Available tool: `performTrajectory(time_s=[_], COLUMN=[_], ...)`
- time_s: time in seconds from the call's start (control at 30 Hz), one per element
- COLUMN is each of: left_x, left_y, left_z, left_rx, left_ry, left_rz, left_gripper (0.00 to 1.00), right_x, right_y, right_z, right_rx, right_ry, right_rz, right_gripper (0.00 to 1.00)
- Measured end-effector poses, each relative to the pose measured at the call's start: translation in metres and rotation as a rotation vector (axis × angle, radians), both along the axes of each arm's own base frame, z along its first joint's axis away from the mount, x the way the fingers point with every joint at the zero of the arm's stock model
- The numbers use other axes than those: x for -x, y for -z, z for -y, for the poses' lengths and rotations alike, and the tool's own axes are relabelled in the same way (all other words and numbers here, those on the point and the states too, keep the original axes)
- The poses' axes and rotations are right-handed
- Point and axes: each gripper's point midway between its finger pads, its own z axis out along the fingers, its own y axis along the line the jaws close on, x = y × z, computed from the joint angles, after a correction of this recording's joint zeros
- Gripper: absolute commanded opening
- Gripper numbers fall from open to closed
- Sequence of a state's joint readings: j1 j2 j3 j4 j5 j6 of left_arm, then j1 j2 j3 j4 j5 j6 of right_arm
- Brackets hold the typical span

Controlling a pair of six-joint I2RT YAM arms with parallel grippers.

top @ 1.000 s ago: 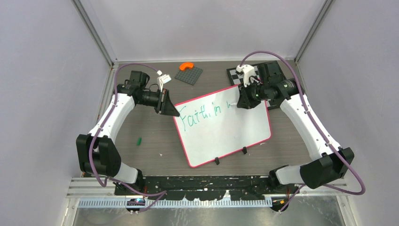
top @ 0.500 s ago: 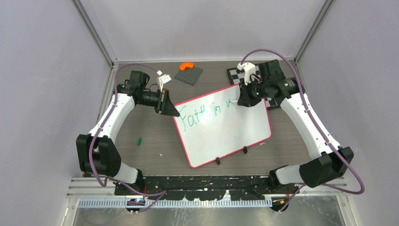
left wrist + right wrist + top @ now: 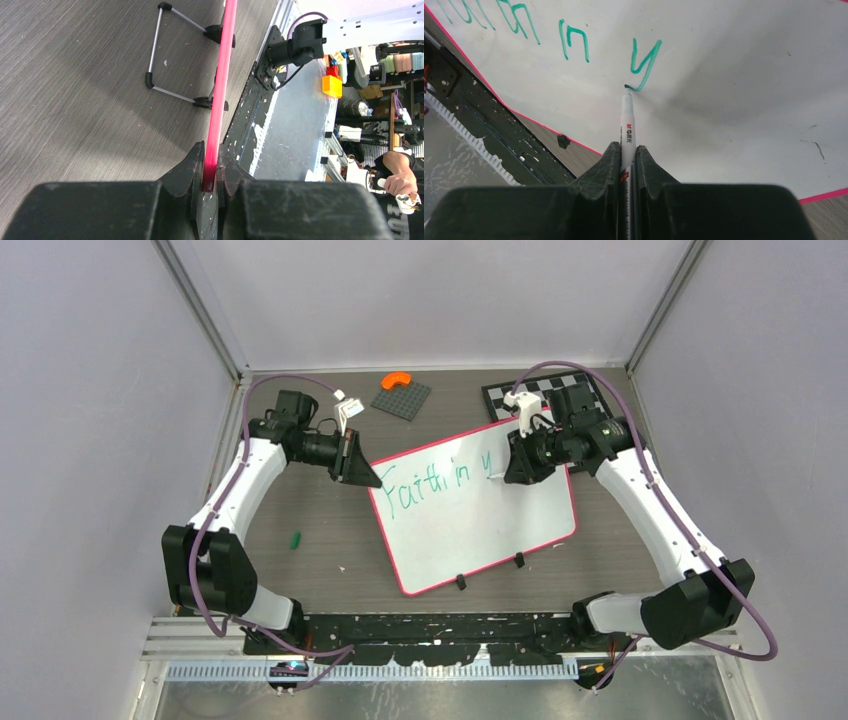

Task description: Write a sentence on the whiteboard

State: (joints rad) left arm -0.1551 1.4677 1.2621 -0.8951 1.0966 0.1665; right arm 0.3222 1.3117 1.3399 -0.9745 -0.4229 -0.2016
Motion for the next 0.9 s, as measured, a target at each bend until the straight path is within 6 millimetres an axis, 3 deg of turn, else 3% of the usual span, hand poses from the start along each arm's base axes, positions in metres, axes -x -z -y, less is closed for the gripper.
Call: performTrajectory(time_s=[0.3, 0.6, 0.9], left_x=[0.000, 0.000, 0.000], left_y=[0.000, 0.000, 0.000], left_z=[0.000, 0.000, 0.000], left_rx=[0.000, 0.001, 0.002], left_ry=[0.004, 0.004, 0.005], left_rz=[0.006, 0.006, 0.006], left_gripper=[0.00, 0.00, 0.00], right_x=[0.000, -0.013, -0.017], right_y=[-0.015, -0.028, -0.030], right_z=[-0.017, 0.019, 0.021], right_rx=[-0.053, -0.066, -0.064], right_ry=[-0.060, 0.044, 0.048], right_rz=[-0.004, 0.021, 0.032], right_gripper=[0.00, 0.00, 0.00])
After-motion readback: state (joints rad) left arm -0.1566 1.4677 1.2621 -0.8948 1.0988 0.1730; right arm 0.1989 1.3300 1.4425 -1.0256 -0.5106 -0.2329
